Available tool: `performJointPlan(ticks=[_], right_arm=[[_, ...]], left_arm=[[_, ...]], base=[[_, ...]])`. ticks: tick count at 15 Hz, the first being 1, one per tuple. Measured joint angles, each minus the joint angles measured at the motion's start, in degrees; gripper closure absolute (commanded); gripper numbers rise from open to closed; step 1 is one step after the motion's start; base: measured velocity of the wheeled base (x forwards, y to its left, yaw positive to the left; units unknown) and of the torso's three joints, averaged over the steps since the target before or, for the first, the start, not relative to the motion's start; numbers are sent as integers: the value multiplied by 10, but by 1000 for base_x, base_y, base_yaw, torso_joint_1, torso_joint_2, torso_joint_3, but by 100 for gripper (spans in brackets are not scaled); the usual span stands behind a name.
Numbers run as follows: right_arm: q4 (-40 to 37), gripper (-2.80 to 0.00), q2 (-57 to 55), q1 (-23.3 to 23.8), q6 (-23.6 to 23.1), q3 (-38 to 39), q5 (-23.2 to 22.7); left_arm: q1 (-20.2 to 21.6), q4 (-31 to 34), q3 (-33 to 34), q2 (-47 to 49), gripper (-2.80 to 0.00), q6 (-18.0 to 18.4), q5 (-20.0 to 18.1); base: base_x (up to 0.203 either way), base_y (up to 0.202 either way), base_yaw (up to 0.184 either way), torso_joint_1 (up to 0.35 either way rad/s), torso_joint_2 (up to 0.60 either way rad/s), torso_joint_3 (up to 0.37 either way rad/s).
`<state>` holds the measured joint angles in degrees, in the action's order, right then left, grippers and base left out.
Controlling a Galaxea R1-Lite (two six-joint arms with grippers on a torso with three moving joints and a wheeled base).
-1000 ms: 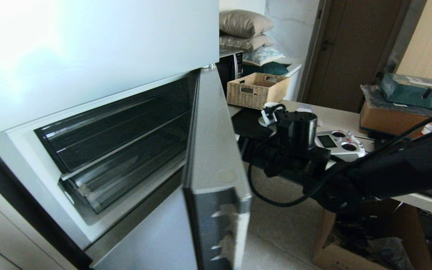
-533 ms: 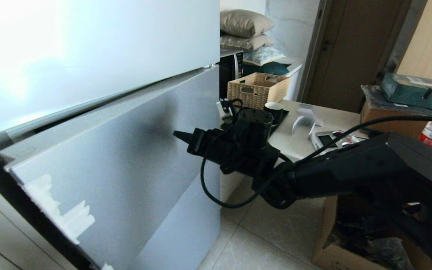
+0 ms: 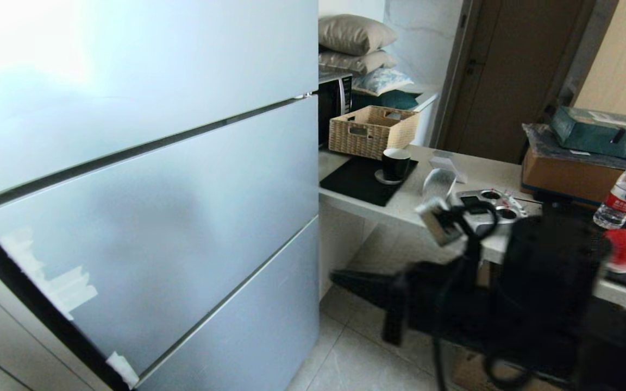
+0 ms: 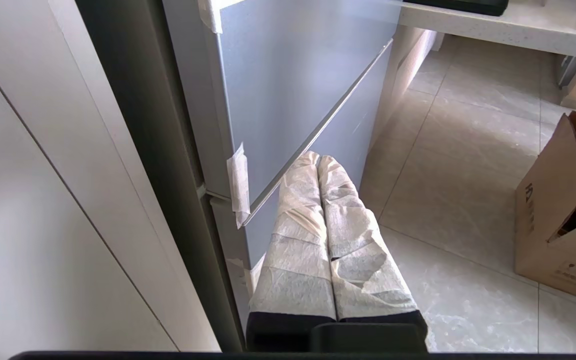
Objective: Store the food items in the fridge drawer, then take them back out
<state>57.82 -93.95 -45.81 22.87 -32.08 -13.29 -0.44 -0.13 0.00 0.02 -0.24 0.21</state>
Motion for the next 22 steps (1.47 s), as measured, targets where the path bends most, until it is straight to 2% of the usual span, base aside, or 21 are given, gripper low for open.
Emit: performJointPlan(ticks=[2,4,8,11,12,13,14,15,22], right_arm=[[-11,0,121,29,-77,128,55],[-64,0,264,125,-148,207,75],[-256,0,571,315,-232,274,26],[-431,0,777,394,-268,287,13],[-482,0,828,411,-272,290,30],[-526,0,867,427,-272,299,66],[-557,0,891,438,-268,307,106],[-576,0,908,447,-259,314,126],[-578,0,939,456,-256,320,129]], left_arm=[[0,0,0,0,0,0,0],[0,0,0,0,0,0,0],[0,0,0,0,0,0,0],[0,0,0,0,0,0,0],[0,0,0,0,0,0,0],[0,0,0,0,0,0,0],[0,0,0,0,0,0,0],[0,0,0,0,0,0,0],[0,0,0,0,0,0,0]], base=[[0,0,0,0,0,0],[0,0,0,0,0,0],[0,0,0,0,0,0],[0,0,0,0,0,0],[0,0,0,0,0,0],[0,0,0,0,0,0],[0,0,0,0,0,0],[0,0,0,0,0,0],[0,0,0,0,0,0]])
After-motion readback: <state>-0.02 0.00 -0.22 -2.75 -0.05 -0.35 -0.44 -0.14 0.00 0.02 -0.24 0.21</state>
